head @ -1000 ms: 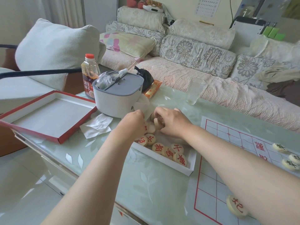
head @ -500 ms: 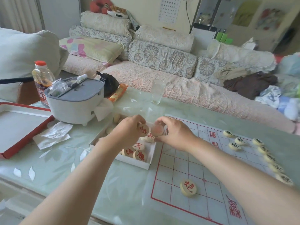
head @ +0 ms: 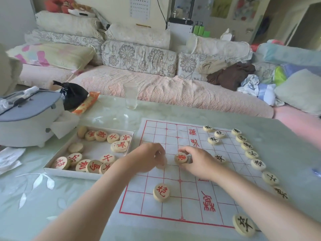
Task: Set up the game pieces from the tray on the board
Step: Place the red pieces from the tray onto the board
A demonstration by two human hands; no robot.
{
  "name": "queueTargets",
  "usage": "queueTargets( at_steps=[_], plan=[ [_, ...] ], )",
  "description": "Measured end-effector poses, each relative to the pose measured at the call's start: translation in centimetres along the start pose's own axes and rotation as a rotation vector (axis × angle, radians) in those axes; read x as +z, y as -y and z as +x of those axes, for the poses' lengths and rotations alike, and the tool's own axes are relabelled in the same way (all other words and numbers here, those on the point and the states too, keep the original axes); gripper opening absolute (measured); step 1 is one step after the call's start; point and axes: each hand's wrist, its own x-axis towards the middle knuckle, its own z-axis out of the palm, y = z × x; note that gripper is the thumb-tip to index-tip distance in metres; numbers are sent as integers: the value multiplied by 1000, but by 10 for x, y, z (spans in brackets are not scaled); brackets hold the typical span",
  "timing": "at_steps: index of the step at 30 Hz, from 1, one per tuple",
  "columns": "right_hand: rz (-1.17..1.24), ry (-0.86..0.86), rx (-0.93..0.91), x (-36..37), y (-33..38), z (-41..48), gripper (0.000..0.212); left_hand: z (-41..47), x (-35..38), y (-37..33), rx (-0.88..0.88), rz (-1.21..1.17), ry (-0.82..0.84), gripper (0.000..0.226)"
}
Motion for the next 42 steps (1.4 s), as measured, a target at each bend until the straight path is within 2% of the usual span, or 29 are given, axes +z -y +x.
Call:
queueTargets(
  at_steps=[2, 6, 12, 16, 21, 24, 27, 32, 39, 42],
  plan=[
    [-12, 0, -17, 2, -1, 2, 45, 4, 4, -2, -5, -15, 31, 26],
    [-49, 32, -30, 11, -1, 10, 51, 7, 6, -3, -17, 15, 39, 30],
    [-45, 15, -52, 23, 4, 17, 54, 5, 5, -4, -16, 140, 163, 56],
    [-31, -22, -69, 28, 8, 17, 49, 1, 0, -4, -23, 194, 174, 56],
    [21, -8, -4, 17, 26, 43, 28, -1, -31, 2, -47, 136, 28, 50],
    [77, -68, 31, 13, 43, 79, 17, 0, -52, 11, -61, 95, -77, 49],
    [117, -139, 42, 15, 57, 122, 24, -2, -64, 25, -110, 42, -119, 48],
    [-17, -164, 32, 23, 69, 187, 24, -4, -73, 48, -149, 3, -195, 43],
    [-112, -209, 10, 34, 75, 233, 29, 3, -82, 62, -183, -12, -233, 49],
    [-153, -168, 15, 39, 74, 245, 29, 5, -83, 65, -194, 5, -249, 50]
  ],
)
